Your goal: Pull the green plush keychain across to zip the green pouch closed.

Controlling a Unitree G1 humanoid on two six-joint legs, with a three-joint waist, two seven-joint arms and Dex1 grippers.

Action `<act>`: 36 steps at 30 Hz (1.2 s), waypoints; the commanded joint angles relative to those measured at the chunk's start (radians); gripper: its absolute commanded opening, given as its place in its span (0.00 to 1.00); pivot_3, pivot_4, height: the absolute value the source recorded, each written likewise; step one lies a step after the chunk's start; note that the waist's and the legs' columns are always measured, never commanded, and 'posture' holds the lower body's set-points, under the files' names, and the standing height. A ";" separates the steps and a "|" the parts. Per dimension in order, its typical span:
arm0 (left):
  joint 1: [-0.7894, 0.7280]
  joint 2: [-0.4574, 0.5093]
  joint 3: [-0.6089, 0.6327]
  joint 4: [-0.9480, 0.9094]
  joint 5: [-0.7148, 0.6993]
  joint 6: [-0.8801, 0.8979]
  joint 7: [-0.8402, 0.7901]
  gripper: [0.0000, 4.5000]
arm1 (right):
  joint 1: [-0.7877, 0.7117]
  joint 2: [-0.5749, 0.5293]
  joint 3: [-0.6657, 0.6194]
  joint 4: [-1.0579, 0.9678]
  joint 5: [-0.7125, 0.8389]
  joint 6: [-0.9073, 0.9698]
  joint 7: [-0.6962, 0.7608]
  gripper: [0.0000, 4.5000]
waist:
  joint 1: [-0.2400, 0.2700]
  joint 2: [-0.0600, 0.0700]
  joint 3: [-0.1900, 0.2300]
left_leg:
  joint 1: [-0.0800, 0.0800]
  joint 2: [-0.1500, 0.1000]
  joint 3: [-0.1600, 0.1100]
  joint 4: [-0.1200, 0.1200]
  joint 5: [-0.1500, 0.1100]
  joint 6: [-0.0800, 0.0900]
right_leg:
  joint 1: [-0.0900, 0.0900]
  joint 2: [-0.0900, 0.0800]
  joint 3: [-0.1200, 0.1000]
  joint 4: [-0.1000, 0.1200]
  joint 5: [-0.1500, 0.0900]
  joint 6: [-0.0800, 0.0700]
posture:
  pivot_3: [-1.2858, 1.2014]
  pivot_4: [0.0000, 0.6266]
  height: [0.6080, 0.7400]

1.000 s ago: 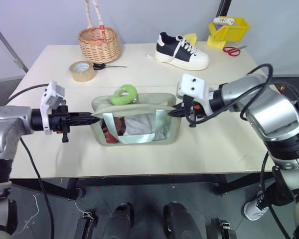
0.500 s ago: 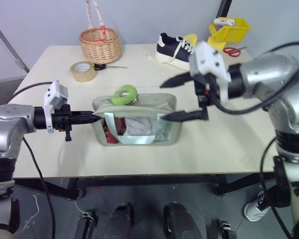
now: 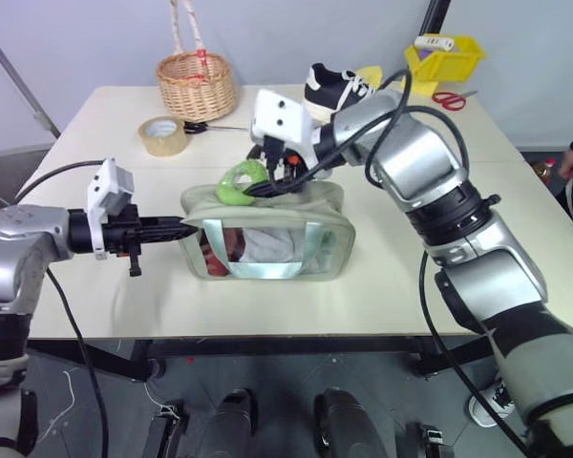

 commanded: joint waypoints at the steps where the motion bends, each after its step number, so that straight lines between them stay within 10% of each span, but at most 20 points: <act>1: 0.016 0.012 0.004 -0.031 -0.005 0.010 0.006 0.00 | 0.000 -0.013 -0.002 -0.045 -0.018 -0.038 0.046 0.20 | 0.000 0.000 0.000 | 0.000 0.000 0.000 0.000 0.000 0.000 | 0.000 0.000 0.000 0.000 0.000 0.000 | 0.52 0.24 0.66; 3: 0.022 0.012 0.007 -0.035 -0.007 0.012 0.009 0.00 | 0.000 -0.006 0.000 -0.037 -0.032 -0.030 0.049 0.01 | -0.001 0.000 0.000 | 0.001 0.000 0.000 0.000 0.000 0.000 | 0.000 0.000 0.000 0.000 0.000 0.000 | 0.52 0.24 0.66; 15: 0.014 0.012 -0.001 -0.023 -0.002 0.008 0.021 0.00 | -0.033 -0.022 -0.119 -0.059 -0.032 0.080 0.010 0.01 | 0.001 0.000 0.000 | 0.000 0.000 0.000 0.000 0.000 0.000 | 0.000 0.000 0.000 0.000 0.000 0.000 | 0.52 0.24 0.66; 30: 0.000 0.003 -0.018 0.016 0.005 0.009 0.031 0.00 | 0.430 -0.642 -0.236 -0.285 -0.212 0.175 -0.120 0.01 | 0.009 0.000 0.000 | 0.000 0.000 0.000 0.000 0.000 0.000 | 0.002 -0.002 0.000 -0.003 0.000 0.000 | 0.52 0.24 0.66; 36: 0.010 0.014 -0.007 0.010 -0.007 0.021 0.043 0.00 | 0.655 -0.699 -0.251 -0.329 -0.253 0.179 -0.212 0.01 | 0.001 0.001 0.000 | 0.001 0.000 0.001 0.000 0.000 0.000 | 0.002 -0.002 0.001 -0.002 0.000 0.000 | 0.52 0.24 0.66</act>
